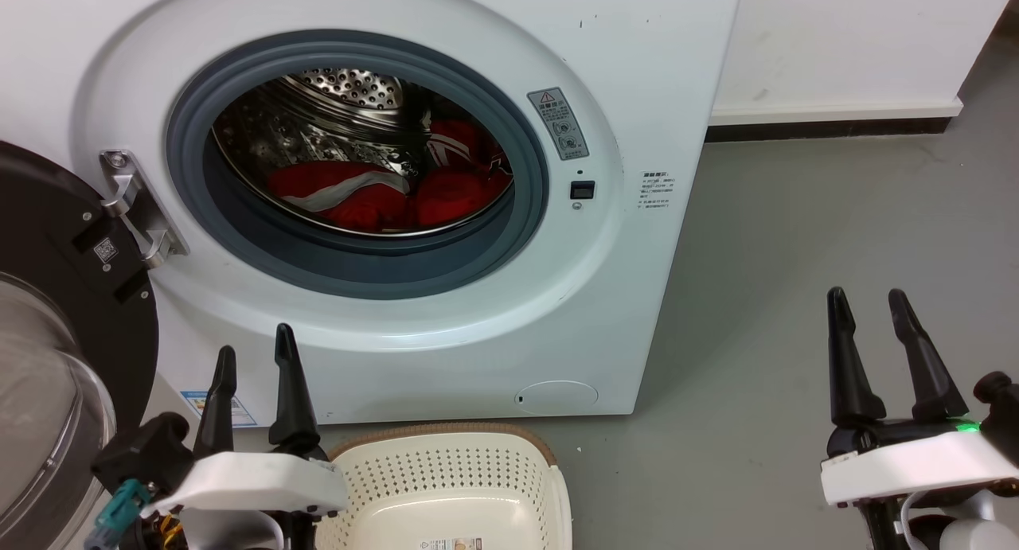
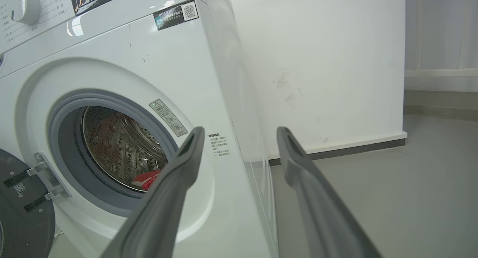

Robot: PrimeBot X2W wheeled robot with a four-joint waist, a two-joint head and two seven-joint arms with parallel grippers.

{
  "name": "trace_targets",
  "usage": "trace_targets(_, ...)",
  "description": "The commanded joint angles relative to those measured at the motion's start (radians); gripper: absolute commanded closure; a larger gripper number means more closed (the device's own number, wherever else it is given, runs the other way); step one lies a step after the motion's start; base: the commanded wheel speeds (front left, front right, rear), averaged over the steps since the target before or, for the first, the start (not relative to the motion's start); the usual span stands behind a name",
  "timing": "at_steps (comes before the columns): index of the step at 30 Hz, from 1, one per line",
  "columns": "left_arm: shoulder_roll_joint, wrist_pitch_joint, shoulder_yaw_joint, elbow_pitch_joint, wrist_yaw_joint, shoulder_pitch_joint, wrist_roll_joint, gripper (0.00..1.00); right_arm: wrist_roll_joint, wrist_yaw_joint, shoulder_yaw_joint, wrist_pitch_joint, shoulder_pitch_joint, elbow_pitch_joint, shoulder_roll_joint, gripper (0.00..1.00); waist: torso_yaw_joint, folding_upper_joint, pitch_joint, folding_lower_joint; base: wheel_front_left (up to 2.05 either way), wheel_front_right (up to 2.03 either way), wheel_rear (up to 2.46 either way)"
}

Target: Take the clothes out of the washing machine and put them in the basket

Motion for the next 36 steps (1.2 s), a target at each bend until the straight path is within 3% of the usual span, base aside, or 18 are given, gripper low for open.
trace_targets(1, 0.014, -0.009, -0.011, -0.009, 0.019, 0.005, 0.025, 0.0, -0.03, 0.0, 0.0, -0.009, 0.008, -0.005, -0.001, 0.0, 0.0, -0.0001, -0.001, 0.0, 0.0, 0.0, 0.0)
trace_targets(6, -0.008, -0.023, 0.001, -0.004, 0.055, 0.02, 0.0, 0.0, -0.098, 0.0, 0.0, -0.022, 0.014, 0.011, -0.001, 0.0, -0.002, -0.0001, -0.002, 0.0, 0.0, 0.0, 0.0)
trace_targets(15, -0.024, -0.046, 0.018, 0.062, -0.077, 0.048, 0.084, 0.0, -0.201, 0.0, 0.011, -0.046, 0.032, 0.032, 0.0, 0.0, -0.006, -0.0001, -0.005, 0.0, 0.0, 0.0, 0.0)
trace_targets(19, -0.021, -0.056, 0.013, 0.073, -0.103, 0.047, 0.151, 0.0, -0.241, 0.0, 0.017, -0.055, 0.037, 0.042, 0.0, 0.0, -0.006, -0.0001, -0.006, 0.0, 0.0, 0.0, 0.0)
trace_targets(28, -0.004, -0.076, -0.02, 0.127, -0.093, 0.056, 0.279, 0.0, -0.303, 0.0, 0.01, -0.075, 0.052, 0.085, 0.0, 0.0, -0.005, -0.0001, -0.008, 0.0, 0.0, 0.0, 0.0)
trace_targets(36, 0.031, -0.092, -0.073, 0.108, -0.043, 0.067, 0.367, 0.0, -0.359, 0.0, 0.017, -0.092, 0.053, 0.093, 0.0, 0.0, -0.007, -0.0001, -0.006, 0.0, 0.0, 0.0, 0.0)
